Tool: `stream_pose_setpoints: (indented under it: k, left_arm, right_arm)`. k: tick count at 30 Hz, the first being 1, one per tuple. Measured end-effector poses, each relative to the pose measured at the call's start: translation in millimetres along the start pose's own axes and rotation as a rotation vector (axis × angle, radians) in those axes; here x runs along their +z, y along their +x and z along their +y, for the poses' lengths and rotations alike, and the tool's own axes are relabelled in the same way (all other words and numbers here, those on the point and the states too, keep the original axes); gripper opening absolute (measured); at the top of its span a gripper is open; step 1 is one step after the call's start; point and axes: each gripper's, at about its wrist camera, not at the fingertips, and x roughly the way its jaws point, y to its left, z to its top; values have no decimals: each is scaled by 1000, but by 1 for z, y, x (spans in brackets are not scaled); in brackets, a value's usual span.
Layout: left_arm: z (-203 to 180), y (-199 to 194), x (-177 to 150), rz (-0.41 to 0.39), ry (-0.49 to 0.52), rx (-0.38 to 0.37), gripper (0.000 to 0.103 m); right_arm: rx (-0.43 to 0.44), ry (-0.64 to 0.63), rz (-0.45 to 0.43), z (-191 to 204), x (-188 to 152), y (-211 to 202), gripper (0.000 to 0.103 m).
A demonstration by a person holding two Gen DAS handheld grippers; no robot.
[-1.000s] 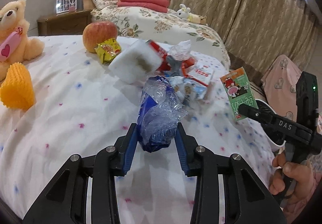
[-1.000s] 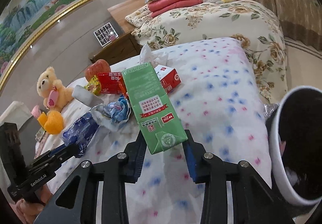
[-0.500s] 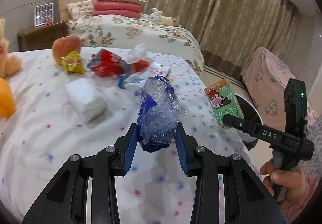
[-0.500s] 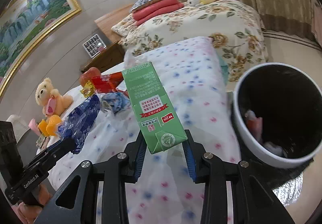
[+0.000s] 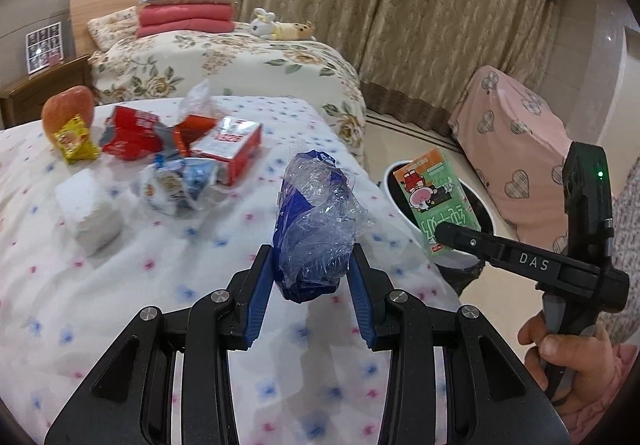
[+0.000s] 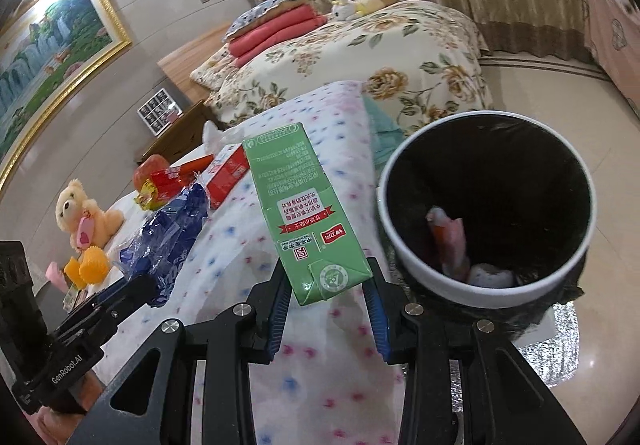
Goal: Collect trash
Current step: 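Carry the bag and carton over the bin and release both into it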
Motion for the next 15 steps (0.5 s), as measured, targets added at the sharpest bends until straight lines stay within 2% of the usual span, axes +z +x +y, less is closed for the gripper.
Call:
stream_pose_setpoints:
  k: [15]
  left_arm:
    - [-43,31,7,42,67,-66,36]
  right_arm:
    - [-70,67,-19,-40,4,-17,36]
